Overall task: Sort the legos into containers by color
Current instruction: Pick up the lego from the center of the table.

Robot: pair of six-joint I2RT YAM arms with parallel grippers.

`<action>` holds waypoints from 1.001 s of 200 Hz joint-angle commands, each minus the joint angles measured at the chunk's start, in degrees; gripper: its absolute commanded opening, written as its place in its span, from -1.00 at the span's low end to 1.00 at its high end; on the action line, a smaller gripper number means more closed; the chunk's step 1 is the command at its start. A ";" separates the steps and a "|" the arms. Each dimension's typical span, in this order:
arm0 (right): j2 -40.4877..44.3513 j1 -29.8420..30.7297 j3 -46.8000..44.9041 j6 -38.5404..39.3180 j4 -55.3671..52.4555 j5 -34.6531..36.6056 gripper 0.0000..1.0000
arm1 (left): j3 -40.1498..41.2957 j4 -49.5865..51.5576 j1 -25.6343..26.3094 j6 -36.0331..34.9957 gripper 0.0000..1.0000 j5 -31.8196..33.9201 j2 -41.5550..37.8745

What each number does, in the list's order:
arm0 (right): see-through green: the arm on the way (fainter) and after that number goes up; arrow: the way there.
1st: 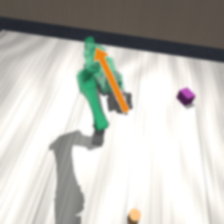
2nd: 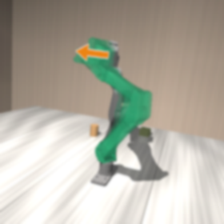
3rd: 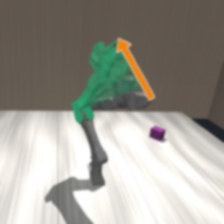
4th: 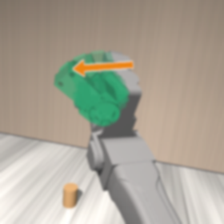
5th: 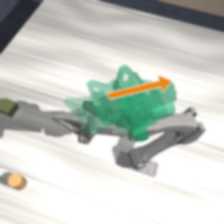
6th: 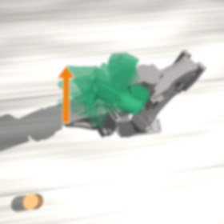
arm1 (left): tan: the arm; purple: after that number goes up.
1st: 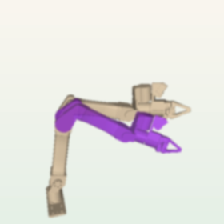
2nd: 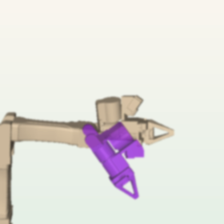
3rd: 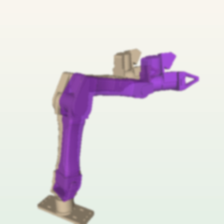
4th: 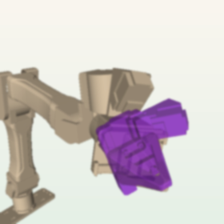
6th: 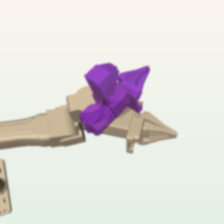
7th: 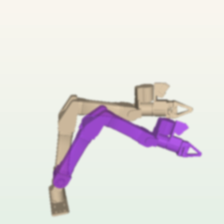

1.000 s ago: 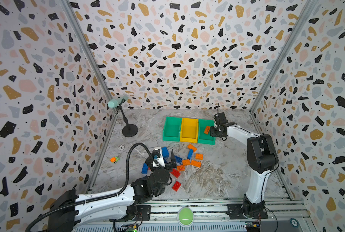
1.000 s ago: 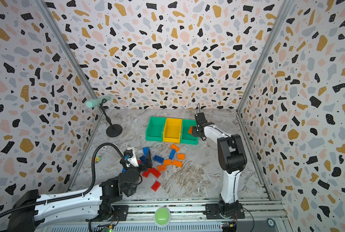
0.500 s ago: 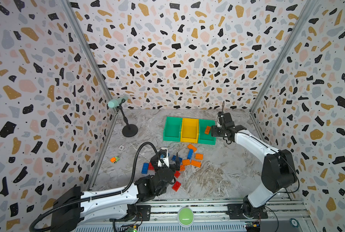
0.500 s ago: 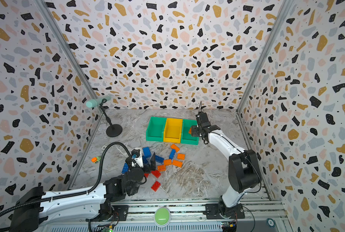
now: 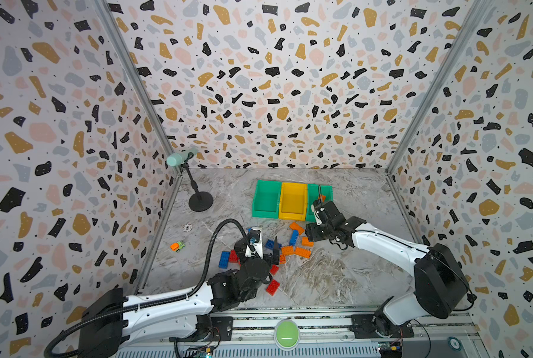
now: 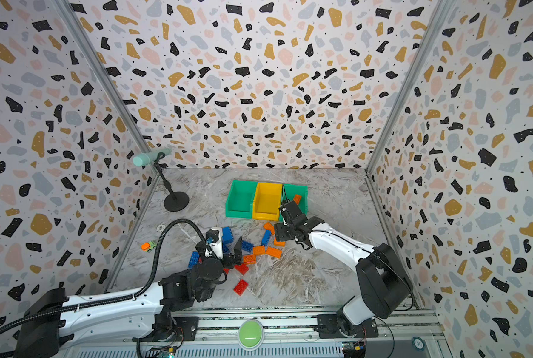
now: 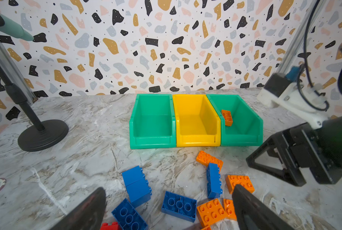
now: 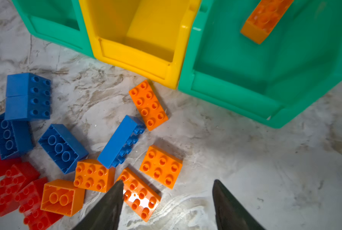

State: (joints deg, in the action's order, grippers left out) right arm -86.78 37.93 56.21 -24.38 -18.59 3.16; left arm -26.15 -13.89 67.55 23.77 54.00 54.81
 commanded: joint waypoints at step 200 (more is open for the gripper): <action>-15.33 3.29 0.99 -11.57 3.58 5.54 0.50 | 6.46 4.40 -0.22 4.29 1.00 0.52 -11.28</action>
State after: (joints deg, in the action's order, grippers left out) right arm -100.86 41.06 56.60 -34.79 -13.72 8.86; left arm -20.58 -8.99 67.55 27.24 53.98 44.75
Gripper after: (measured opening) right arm 0.761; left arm 0.999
